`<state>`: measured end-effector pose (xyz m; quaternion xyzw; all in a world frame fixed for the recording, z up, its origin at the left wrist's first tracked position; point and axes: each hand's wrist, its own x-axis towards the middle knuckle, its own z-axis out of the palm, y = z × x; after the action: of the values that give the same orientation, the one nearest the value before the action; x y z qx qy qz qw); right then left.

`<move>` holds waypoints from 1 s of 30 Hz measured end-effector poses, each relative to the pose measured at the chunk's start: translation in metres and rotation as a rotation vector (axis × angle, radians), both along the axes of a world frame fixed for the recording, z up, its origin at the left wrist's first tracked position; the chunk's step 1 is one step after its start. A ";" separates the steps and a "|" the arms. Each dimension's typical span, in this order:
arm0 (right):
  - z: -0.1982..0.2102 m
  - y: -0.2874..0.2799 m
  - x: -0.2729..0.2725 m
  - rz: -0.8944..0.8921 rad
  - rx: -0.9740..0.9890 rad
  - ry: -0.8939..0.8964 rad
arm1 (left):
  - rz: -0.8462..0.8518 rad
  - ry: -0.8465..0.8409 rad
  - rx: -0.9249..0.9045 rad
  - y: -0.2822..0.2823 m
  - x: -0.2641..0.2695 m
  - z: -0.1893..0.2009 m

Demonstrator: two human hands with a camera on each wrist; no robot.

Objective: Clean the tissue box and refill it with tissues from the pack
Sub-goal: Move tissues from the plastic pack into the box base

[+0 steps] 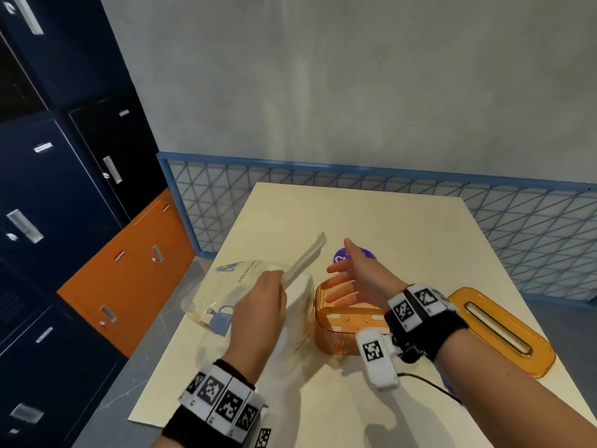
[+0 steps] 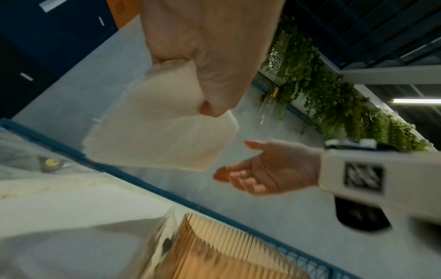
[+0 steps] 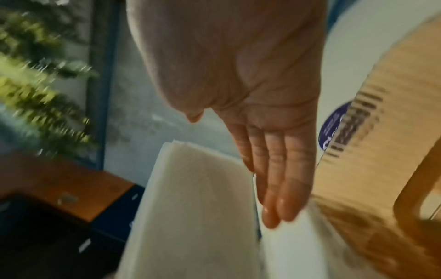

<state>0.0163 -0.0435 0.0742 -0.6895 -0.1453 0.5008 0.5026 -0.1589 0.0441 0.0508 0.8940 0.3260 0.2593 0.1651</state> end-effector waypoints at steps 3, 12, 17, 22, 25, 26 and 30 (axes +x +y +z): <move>0.009 0.009 0.005 0.080 0.041 0.200 | -0.189 -0.010 0.055 -0.006 -0.006 -0.015; 0.025 0.020 0.012 0.333 -0.114 -0.534 | -0.322 -0.186 -0.266 -0.003 -0.019 -0.058; 0.038 0.026 0.000 0.419 -0.009 -0.757 | 0.055 -0.488 -0.874 0.011 -0.003 -0.053; 0.035 0.034 -0.004 0.410 0.077 -0.772 | 0.124 -0.732 -1.422 0.031 0.006 -0.039; 0.023 0.038 -0.005 0.347 0.133 -0.681 | 0.157 -0.699 -1.303 0.043 0.007 -0.039; 0.018 0.039 -0.006 0.314 0.154 -0.638 | 0.185 -0.696 -1.229 0.047 0.006 -0.039; -0.002 0.046 -0.010 0.168 0.240 -0.513 | 0.218 -0.684 -0.904 0.049 -0.001 -0.027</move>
<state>0.0058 0.0028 0.0719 -0.7146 -0.3824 0.3295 0.4842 -0.1600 0.0929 0.0238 0.5611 0.4225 0.3841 0.5992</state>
